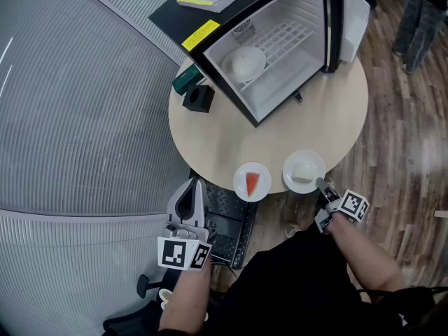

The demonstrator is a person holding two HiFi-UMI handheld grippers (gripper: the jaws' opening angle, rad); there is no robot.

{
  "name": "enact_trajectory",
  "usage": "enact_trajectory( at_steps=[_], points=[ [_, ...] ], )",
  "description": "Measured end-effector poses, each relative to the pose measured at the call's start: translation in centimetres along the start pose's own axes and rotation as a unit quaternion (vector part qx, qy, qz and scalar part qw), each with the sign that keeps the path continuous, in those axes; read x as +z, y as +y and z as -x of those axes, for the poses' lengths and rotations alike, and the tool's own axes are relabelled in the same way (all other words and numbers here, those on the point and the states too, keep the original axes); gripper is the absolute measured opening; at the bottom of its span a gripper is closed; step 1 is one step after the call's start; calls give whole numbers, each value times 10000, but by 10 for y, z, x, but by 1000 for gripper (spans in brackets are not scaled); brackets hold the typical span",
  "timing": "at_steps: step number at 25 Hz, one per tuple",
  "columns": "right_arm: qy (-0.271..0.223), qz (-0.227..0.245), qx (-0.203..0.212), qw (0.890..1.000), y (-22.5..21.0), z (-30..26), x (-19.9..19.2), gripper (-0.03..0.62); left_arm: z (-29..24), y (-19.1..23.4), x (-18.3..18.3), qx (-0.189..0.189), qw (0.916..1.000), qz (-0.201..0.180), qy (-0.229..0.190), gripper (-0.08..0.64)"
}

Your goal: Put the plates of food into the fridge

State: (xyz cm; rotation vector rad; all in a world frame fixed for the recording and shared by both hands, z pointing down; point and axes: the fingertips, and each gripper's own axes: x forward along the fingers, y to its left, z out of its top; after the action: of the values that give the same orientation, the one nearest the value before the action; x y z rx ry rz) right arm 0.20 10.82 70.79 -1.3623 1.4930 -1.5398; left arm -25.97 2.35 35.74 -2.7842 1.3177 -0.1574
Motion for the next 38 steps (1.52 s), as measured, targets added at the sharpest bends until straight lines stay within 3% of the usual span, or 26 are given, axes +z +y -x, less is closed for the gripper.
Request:
enact_trajectory(
  at_steps=[18, 38],
  points=[
    [-256, -96, 812, 9963, 98, -30, 90, 20, -73, -4, 32, -174, 9992, 91, -353, 2],
    [-180, 218, 1258, 9917, 187, -83, 195, 20, -155, -18, 69, -216, 9961, 204, -829, 2]
  ],
)
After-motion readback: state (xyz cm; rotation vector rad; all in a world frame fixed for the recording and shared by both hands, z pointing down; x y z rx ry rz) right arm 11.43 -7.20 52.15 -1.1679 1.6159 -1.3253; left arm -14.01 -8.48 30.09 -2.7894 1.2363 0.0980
